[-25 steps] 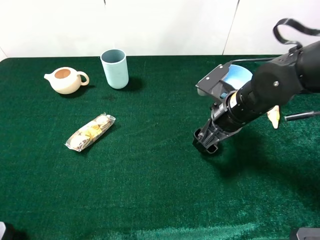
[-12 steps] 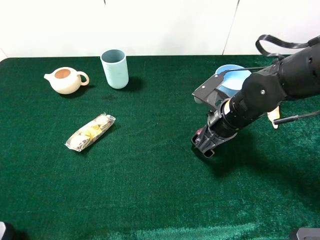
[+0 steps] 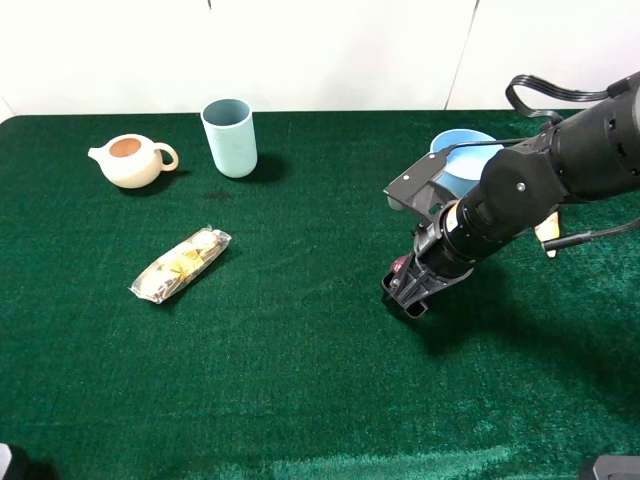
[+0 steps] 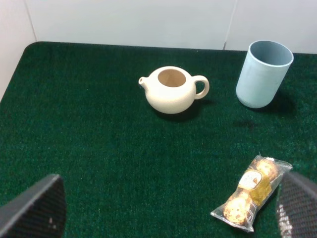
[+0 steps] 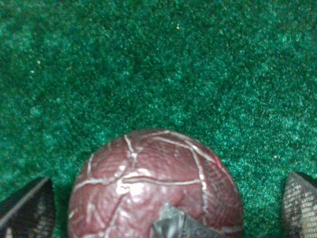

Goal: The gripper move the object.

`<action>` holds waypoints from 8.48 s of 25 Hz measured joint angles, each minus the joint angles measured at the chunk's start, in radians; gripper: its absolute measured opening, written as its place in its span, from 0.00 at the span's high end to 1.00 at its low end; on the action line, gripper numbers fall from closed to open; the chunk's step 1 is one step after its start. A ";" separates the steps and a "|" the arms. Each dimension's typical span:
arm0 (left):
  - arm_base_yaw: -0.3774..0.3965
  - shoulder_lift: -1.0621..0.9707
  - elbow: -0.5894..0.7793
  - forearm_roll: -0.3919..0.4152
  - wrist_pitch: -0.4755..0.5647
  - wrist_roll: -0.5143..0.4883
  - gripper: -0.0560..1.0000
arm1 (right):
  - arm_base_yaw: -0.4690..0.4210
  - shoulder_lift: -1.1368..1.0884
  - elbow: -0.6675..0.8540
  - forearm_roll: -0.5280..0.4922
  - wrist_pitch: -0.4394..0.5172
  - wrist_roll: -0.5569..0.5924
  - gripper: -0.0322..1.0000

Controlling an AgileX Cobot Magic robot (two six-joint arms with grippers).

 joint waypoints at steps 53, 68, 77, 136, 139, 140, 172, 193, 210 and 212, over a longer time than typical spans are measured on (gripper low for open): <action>0.000 0.000 0.000 0.054 0.000 0.000 0.15 | 0.000 0.302 -0.784 0.001 0.205 0.001 0.53; 0.000 0.000 0.000 0.080 0.000 0.000 0.15 | 0.000 0.462 -0.802 0.039 0.093 0.001 0.53; 0.000 0.000 0.000 0.081 0.000 0.000 0.15 | 0.000 0.471 -0.802 0.041 0.089 0.001 0.53; 0.000 0.000 0.000 0.081 0.000 0.000 0.15 | 0.000 -0.006 -0.805 0.023 0.620 0.025 0.30; 0.000 0.000 0.000 0.081 0.000 0.000 0.15 | 0.000 -0.136 -0.752 -0.006 0.691 0.068 0.30; 0.000 0.000 0.000 0.081 0.000 0.000 0.15 | 0.000 -0.187 -0.723 -0.019 0.701 0.086 0.30; 0.000 0.000 0.000 0.081 0.000 0.000 0.15 | 0.000 -1.621 0.172 -0.058 0.791 0.230 0.30; 0.000 0.000 0.000 0.098 0.000 0.000 0.15 | -0.504 -1.796 0.174 -0.052 0.791 0.226 0.30; 0.000 0.000 0.000 0.098 0.000 0.000 0.15 | -0.540 -1.796 0.174 -0.052 0.791 0.226 0.30; 0.000 0.000 0.000 0.098 0.000 0.000 0.15 | -0.540 -1.796 0.174 -0.052 0.791 0.226 0.30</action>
